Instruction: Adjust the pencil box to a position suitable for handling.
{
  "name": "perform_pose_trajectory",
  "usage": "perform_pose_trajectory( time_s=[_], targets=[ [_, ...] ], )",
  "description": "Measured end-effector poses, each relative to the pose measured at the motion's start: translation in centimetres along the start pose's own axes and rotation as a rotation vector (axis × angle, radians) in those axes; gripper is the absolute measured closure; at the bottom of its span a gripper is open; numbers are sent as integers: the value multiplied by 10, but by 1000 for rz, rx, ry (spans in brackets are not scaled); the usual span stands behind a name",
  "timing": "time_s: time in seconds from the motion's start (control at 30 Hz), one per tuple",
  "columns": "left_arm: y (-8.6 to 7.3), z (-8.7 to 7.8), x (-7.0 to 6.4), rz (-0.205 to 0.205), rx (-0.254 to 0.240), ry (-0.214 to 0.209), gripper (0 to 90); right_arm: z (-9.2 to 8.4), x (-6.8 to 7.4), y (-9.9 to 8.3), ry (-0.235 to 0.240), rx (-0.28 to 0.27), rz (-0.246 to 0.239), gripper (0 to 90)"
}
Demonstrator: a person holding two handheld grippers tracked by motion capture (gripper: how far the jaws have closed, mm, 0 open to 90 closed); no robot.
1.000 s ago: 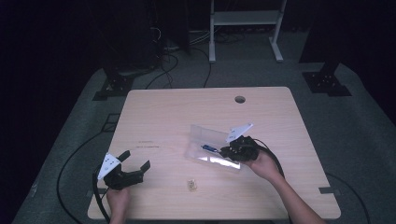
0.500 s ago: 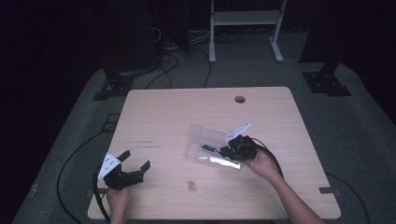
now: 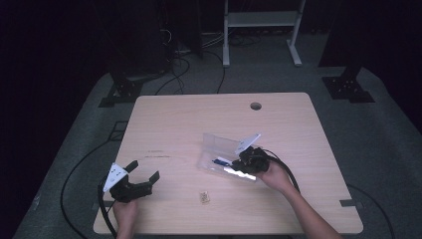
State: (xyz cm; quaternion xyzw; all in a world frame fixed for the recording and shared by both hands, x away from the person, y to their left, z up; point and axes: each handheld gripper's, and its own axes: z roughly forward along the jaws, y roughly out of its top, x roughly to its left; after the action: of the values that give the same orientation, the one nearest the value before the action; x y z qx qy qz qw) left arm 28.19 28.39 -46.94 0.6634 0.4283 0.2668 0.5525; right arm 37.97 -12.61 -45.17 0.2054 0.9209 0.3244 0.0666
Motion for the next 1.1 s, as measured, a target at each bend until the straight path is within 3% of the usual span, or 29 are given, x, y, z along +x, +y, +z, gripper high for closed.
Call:
perform_pose_trajectory(
  time_s=[1.1],
  targets=[
    [0,0,0,3,-1,0,11,20,-8,-16,28,36,54,783]
  ],
)
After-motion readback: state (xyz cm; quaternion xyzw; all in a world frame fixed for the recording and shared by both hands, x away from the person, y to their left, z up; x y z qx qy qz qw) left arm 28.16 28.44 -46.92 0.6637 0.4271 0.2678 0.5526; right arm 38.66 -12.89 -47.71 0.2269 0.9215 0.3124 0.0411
